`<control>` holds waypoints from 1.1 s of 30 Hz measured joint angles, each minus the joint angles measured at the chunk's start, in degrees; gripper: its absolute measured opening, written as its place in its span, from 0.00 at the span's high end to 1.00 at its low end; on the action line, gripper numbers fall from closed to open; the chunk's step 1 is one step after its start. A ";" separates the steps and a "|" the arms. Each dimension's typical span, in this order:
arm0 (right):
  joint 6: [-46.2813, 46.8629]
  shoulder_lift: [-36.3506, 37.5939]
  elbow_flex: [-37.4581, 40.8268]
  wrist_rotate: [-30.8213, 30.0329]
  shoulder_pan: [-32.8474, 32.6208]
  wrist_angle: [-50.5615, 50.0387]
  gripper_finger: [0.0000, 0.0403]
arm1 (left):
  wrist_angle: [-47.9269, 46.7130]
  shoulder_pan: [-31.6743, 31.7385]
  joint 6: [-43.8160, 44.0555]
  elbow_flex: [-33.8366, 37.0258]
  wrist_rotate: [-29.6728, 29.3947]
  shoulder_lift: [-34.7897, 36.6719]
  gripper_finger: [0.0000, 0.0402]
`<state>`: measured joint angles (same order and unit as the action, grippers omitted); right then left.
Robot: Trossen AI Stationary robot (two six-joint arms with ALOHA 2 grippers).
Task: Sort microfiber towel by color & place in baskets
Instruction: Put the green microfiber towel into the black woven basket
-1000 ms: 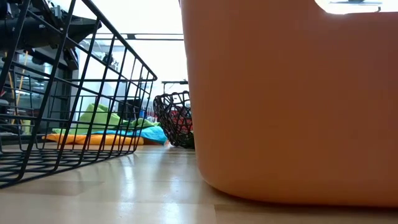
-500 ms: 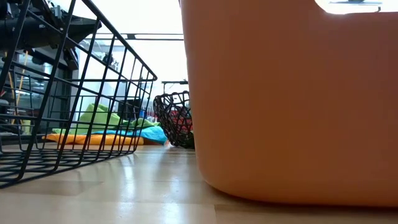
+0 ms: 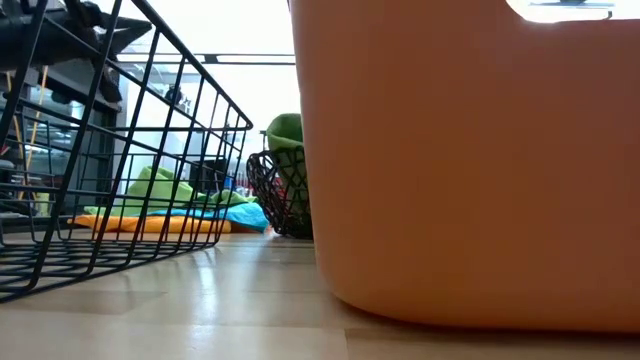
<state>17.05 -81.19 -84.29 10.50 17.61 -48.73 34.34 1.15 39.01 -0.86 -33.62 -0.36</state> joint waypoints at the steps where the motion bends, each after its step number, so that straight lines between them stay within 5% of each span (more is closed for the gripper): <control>1: 0.34 0.00 -0.07 0.02 0.00 0.02 0.12 | 1.15 0.01 0.81 -0.06 -2.43 0.00 1.00; 5: 0.14 -0.02 -0.07 -1.17 0.00 -0.09 0.14 | 0.13 0.02 3.40 -4.00 -0.82 -3.36 1.00; 10: -2.32 -0.02 -0.07 -5.43 0.85 1.14 0.14 | -10.85 0.24 -1.96 -18.41 6.08 -19.00 1.00; 14: -2.93 -0.02 -0.07 -5.95 2.82 4.93 0.14 | -38.62 5.06 -7.95 -36.46 7.76 -32.82 1.00; 18: -2.49 -0.02 -0.07 -5.90 4.43 6.83 0.14 | -73.30 17.21 -9.30 -54.28 11.00 -44.86 1.00; 21: -3.17 -0.02 -0.07 -5.86 5.03 6.47 0.14 | -89.84 25.02 -13.07 -62.78 12.70 -51.58 1.00; 33: -5.54 -0.02 -0.07 -5.79 5.29 5.46 0.14 | -84.86 30.81 -13.12 -68.25 14.82 -64.11 1.00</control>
<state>11.51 -81.21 -84.36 4.71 22.90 -43.27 -50.52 31.96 25.89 -69.11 -18.81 -64.48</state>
